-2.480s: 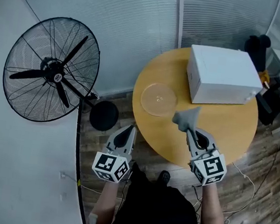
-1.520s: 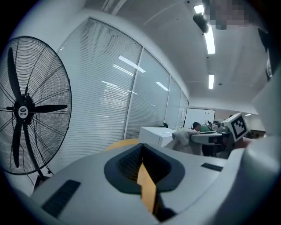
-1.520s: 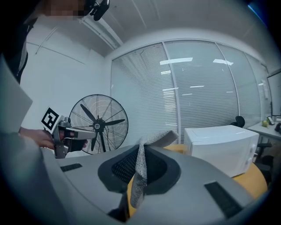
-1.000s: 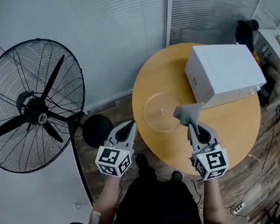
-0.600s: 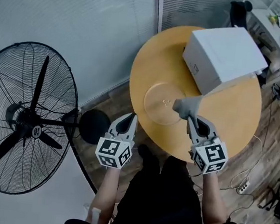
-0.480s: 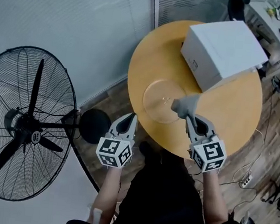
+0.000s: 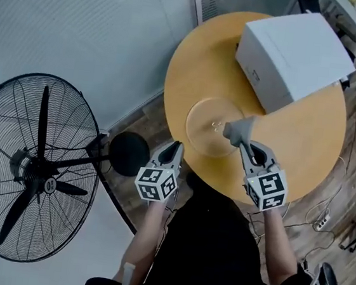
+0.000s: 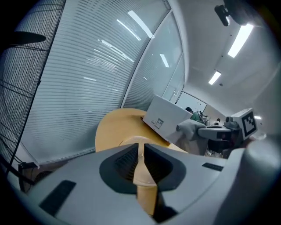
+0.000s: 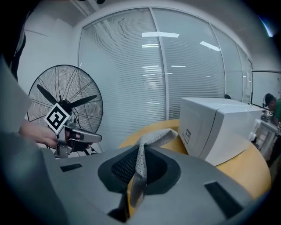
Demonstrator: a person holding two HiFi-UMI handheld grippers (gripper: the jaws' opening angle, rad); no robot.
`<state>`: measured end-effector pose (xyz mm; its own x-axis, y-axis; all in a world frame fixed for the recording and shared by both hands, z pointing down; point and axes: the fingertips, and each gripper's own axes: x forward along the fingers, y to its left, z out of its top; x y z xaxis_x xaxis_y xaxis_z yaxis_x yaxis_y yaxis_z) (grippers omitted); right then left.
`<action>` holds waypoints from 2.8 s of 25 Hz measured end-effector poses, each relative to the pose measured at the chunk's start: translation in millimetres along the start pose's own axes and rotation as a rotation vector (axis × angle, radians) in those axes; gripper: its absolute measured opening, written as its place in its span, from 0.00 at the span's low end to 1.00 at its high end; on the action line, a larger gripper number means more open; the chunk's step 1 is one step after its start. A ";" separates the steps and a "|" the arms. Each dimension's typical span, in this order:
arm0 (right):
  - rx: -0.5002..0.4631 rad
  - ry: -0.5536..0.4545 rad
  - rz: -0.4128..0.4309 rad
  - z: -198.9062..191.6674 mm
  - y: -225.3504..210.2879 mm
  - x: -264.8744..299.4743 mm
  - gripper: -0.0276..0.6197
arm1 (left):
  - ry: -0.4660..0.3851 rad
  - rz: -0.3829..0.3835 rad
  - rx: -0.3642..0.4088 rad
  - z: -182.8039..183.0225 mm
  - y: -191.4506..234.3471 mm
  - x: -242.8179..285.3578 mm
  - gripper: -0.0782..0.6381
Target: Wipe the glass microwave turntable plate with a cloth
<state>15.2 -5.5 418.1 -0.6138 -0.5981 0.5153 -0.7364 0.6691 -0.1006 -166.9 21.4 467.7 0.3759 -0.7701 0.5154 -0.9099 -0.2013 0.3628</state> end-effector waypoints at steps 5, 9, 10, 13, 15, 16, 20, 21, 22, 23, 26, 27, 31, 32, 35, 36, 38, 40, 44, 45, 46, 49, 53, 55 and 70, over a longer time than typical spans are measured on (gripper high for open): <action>-0.022 0.043 0.013 -17.8 -23.8 15.4 0.08 | 0.032 0.018 -0.145 -21.6 14.8 27.4 0.17; -0.045 0.072 0.041 -34.7 -38.6 27.9 0.08 | 0.054 0.042 -0.259 -44.5 25.6 49.7 0.20; -0.057 0.080 0.046 -39.4 -41.7 31.2 0.08 | 0.064 0.051 -0.265 -50.4 27.3 55.3 0.21; -0.097 0.113 0.053 -55.2 -48.3 38.9 0.08 | 0.114 0.076 -0.272 -72.3 29.8 68.8 0.24; -0.118 0.139 0.053 -66.0 -51.2 42.1 0.08 | 0.141 0.093 -0.290 -86.3 31.7 73.7 0.25; -0.133 0.153 0.051 -70.9 -52.6 43.7 0.08 | 0.152 0.102 -0.300 -91.9 33.1 75.9 0.26; -0.178 0.188 0.049 -86.2 -56.9 50.8 0.08 | 0.180 0.120 -0.343 -106.2 41.3 86.9 0.29; -0.182 0.195 0.049 -90.1 -57.6 52.2 0.08 | 0.183 0.117 -0.357 -108.5 42.5 88.9 0.29; -0.187 0.203 0.047 -93.9 -58.4 53.9 0.08 | 0.190 0.112 -0.367 -110.7 43.1 90.5 0.29; -0.194 0.212 0.043 -97.3 -59.5 55.8 0.08 | 0.202 0.107 -0.373 -113.1 43.4 91.8 0.29; -0.208 0.237 0.025 -106.5 -63.3 60.3 0.08 | 0.238 0.084 -0.375 -119.8 40.4 94.8 0.29; -0.208 0.245 0.019 -109.4 -63.8 61.9 0.08 | 0.245 0.076 -0.375 -121.0 38.9 95.3 0.29; -0.218 0.278 0.003 -119.4 -62.5 72.5 0.08 | 0.266 0.065 -0.349 -123.1 38.5 96.3 0.28; -0.220 0.287 0.000 -122.0 -62.1 75.8 0.08 | 0.274 0.065 -0.335 -123.5 39.0 96.2 0.28; -0.229 0.320 -0.004 -132.0 -61.2 85.3 0.08 | 0.299 0.067 -0.297 -126.0 40.0 95.2 0.26; -0.234 0.329 -0.006 -134.6 -61.5 88.4 0.08 | 0.304 0.068 -0.292 -126.6 40.4 95.0 0.24; -0.245 0.344 -0.012 -137.9 -62.4 94.7 0.08 | 0.309 0.067 -0.292 -126.7 41.0 94.9 0.23; -0.258 0.357 -0.014 -140.8 -62.4 101.7 0.09 | 0.310 0.067 -0.295 -126.3 41.6 94.6 0.23; -0.281 0.394 -0.018 -150.0 -63.3 114.0 0.08 | 0.302 0.061 -0.304 -126.0 42.2 94.7 0.22; -0.288 0.406 -0.023 -152.4 -64.5 116.2 0.08 | 0.300 0.058 -0.309 -126.0 42.4 94.6 0.22; -0.294 0.416 -0.028 -154.6 -65.9 118.1 0.08 | 0.298 0.056 -0.315 -126.0 42.8 94.3 0.22; -0.299 0.439 -0.037 -159.9 -70.9 122.7 0.09 | 0.298 0.051 -0.334 -126.1 43.6 93.9 0.21; -0.312 0.444 -0.049 -160.0 -78.0 129.6 0.08 | 0.304 0.046 -0.342 -127.7 44.5 93.8 0.20; -0.319 0.442 -0.059 -157.0 -81.4 134.9 0.08 | 0.303 0.043 -0.344 -128.1 45.8 92.7 0.20; -0.408 0.417 -0.112 -115.0 -105.1 195.1 0.08 | 0.307 0.009 -0.343 -128.1 46.7 92.3 0.20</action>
<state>5.6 -141.8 627.1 -0.3137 -0.5063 0.8033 -0.5704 0.7768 0.2668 -152.2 18.5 631.6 0.4497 -0.5454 0.7073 -0.8224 0.0563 0.5662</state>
